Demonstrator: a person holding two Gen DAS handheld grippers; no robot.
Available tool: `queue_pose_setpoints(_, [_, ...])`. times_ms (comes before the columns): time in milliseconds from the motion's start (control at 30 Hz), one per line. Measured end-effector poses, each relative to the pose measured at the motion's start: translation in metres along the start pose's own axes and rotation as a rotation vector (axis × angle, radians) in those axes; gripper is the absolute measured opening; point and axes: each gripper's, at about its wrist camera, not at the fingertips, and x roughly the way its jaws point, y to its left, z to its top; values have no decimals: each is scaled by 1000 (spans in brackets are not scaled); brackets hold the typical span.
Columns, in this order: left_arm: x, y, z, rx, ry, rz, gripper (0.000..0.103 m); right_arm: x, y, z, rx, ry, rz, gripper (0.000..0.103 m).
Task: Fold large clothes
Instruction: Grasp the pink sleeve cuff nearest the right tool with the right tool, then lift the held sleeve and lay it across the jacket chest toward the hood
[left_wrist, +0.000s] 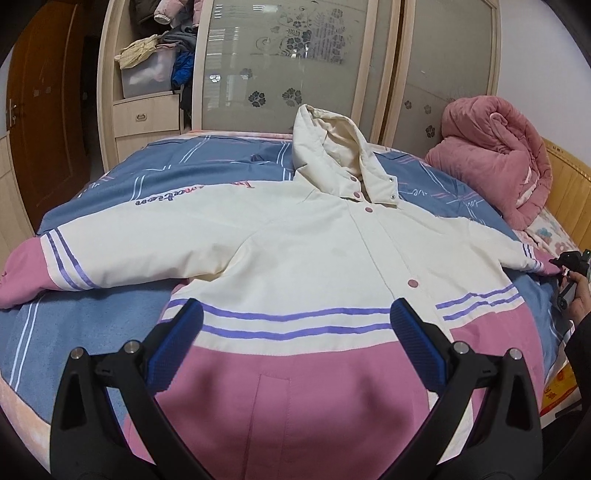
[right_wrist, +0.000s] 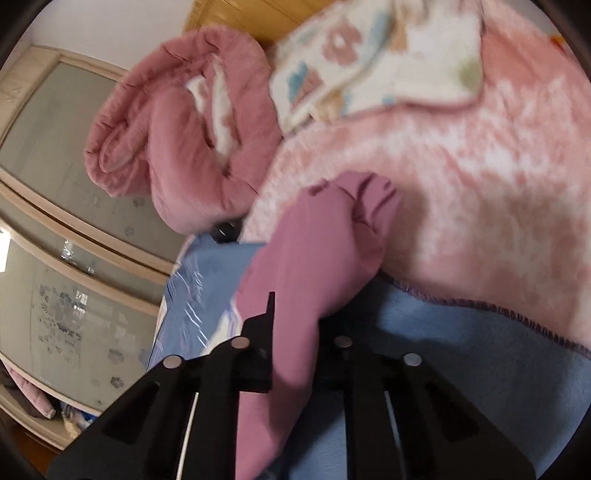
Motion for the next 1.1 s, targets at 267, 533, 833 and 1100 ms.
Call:
queue_pose_setpoints(267, [-12,20,5,-62,-35,5,101,-98,182,-51,-492,-271,125,10])
queue_pose_setpoints(533, [-14,48,2,-123,-29,49,101,-122,346,-172,-740,-201,295,10])
queue_pose_setpoints(833, [-23,91,9,-229,-72,91,101,-94,449,-410,-1039,34,397,10])
queue_pose_setpoints(1100, [-24,129,11,-298,-65,131,101,-31,418,-589,-1284,321,253,13])
